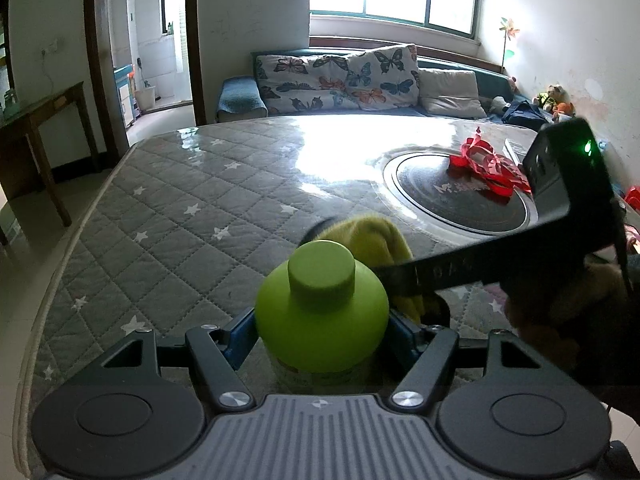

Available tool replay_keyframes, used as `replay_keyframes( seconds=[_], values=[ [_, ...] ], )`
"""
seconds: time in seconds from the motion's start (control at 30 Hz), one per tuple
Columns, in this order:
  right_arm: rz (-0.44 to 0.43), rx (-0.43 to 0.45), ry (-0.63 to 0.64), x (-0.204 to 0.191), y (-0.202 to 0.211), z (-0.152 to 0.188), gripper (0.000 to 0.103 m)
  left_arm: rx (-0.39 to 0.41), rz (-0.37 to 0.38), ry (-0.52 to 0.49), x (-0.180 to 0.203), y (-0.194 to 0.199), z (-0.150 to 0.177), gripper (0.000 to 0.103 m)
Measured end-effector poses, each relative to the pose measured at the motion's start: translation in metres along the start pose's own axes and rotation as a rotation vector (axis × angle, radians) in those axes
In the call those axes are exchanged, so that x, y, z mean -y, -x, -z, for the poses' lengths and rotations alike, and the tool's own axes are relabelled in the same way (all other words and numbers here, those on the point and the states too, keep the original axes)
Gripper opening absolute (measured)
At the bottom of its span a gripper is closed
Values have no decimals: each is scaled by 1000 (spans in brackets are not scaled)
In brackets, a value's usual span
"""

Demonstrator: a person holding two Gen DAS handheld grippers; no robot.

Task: Clean container
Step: 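Rub the yellow cloth over the bottle's shoulder with the right tool while the left tool holds it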

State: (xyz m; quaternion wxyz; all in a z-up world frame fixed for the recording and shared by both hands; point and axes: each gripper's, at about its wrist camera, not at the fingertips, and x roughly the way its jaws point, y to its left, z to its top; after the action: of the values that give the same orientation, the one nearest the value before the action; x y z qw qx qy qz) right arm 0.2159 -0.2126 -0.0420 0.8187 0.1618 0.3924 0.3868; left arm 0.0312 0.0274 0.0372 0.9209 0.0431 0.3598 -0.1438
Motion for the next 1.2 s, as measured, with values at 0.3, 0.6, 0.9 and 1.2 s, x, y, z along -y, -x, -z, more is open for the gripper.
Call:
replay_keyframes(
  seconds=[0.3, 0.6, 0.9, 1.2],
  values=[
    [41, -38, 29, 3, -3, 19, 25, -35, -32, 97, -2, 9, 5, 72],
    [60, -53, 52, -11, 7, 34, 25, -42, -60, 163, -4, 21, 11, 71],
    [41, -74, 87, -32, 23, 56, 25, -30, -81, 152, -5, 26, 16, 71],
    [-32, 28, 66, -37, 51, 41, 25, -16, -74, 93, -2, 25, 17, 70]
  ],
)
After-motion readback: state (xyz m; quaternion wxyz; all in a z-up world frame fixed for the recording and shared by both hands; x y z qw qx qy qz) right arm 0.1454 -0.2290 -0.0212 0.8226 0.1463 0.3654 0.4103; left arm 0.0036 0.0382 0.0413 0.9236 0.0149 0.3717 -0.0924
